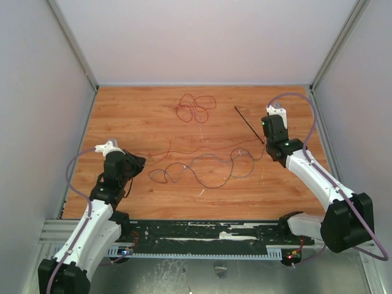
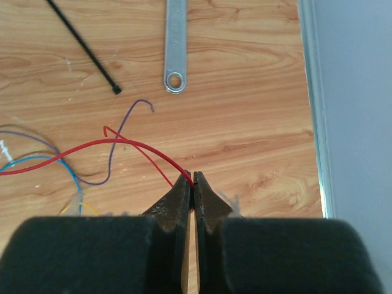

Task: Zip-tie the wires
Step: Straighten the cable at the center of the board.

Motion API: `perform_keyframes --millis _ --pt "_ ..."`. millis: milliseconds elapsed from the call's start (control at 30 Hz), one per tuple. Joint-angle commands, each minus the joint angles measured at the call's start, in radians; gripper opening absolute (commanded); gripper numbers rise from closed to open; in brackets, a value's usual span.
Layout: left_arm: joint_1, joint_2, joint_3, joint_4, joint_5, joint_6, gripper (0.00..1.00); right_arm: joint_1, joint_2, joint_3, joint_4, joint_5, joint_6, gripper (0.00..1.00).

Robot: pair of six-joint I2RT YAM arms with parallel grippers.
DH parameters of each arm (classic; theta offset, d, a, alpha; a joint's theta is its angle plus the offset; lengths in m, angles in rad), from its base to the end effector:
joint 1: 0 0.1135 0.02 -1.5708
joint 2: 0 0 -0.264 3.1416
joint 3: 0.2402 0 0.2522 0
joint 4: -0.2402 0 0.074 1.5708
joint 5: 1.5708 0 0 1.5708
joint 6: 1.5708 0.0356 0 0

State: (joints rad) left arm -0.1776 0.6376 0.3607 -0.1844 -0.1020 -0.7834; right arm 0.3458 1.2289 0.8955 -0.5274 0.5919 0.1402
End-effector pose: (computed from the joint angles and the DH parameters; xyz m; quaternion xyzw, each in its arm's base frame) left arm 0.1560 -0.0243 0.2127 -0.2788 0.8023 -0.2047 0.4865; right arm 0.2420 0.0661 0.2602 0.0088 0.9026 -0.1854 0.3885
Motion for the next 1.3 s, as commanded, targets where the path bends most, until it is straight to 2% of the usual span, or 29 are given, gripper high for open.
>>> perform_keyframes --millis 0,267,567,800,967,1133,1267 --pt "-0.006 -0.013 -0.059 0.071 -0.045 -0.050 0.00 -0.030 0.018 -0.024 0.086 0.064 0.049 0.00" --pt "-0.007 0.012 -0.148 0.136 -0.056 -0.093 0.00 -0.087 0.164 0.041 0.079 0.138 0.042 0.00" --pt "-0.008 0.056 -0.217 0.201 -0.060 -0.102 0.00 -0.087 0.231 -0.005 0.119 0.060 0.066 0.00" --pt "-0.008 0.059 -0.269 0.243 -0.054 -0.111 0.09 -0.087 0.302 0.001 0.112 0.059 0.081 0.00" --pt "-0.008 0.063 -0.282 0.250 -0.058 -0.108 0.25 -0.087 0.310 0.004 0.109 0.054 0.079 0.00" --pt "-0.008 0.063 -0.288 0.257 -0.065 -0.106 0.39 -0.086 0.297 0.008 0.102 0.026 0.064 0.17" --pt "-0.007 0.064 -0.287 0.257 -0.067 -0.106 0.56 -0.087 0.275 0.015 0.089 0.007 0.055 0.35"
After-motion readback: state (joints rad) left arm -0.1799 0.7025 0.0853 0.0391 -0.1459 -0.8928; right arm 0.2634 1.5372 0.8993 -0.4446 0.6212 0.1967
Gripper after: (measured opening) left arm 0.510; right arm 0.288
